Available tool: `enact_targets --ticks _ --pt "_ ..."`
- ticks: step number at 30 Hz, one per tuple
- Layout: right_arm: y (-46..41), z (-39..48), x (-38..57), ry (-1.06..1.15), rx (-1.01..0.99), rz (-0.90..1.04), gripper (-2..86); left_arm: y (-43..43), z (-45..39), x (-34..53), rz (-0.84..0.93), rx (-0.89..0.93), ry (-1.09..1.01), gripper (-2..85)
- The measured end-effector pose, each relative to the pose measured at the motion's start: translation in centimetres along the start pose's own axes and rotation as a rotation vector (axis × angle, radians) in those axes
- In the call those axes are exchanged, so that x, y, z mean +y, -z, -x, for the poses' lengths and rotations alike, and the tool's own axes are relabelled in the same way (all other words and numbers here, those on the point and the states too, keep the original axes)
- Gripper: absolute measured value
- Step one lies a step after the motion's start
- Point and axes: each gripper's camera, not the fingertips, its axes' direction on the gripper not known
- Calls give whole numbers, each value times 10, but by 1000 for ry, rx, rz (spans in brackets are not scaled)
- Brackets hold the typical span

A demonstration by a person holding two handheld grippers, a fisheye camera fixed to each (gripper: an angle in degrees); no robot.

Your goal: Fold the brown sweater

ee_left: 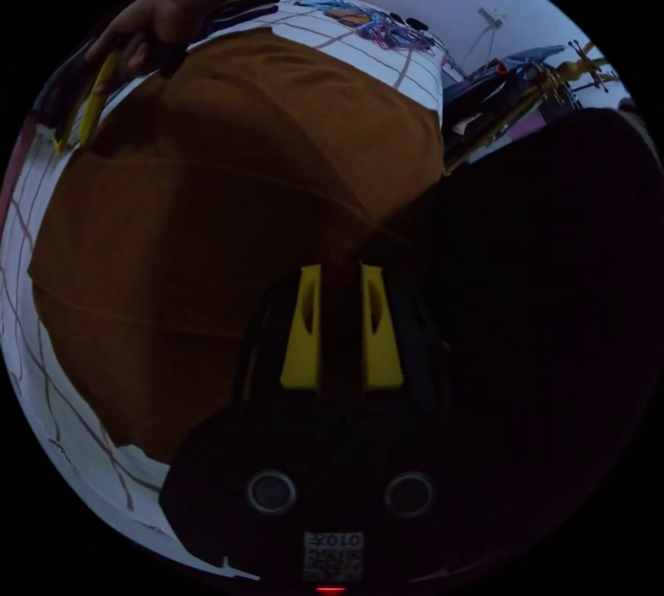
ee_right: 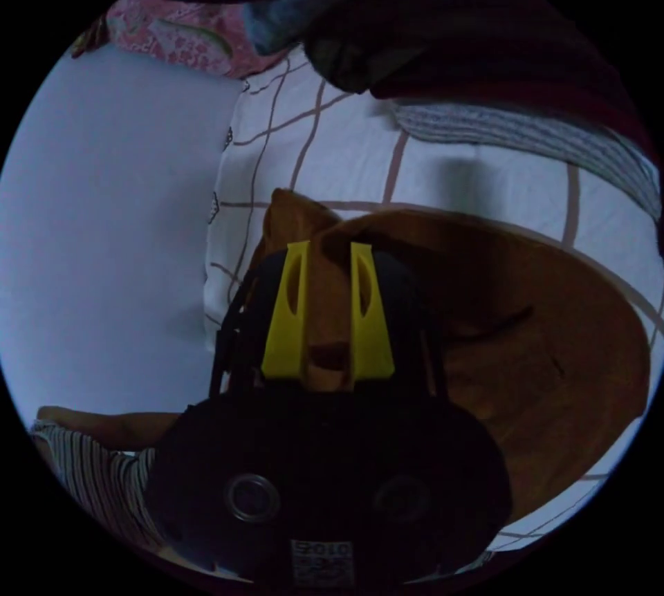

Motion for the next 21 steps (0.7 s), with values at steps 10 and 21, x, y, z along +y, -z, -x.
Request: enact_targets --ticks 10,21 --pt "-7 9 -19 -66 88 -160 43 11 32 14 -8 9 3 80" --pt "-5 38 -1 42 99 -188 69 23 47 37 11 0 8 85"
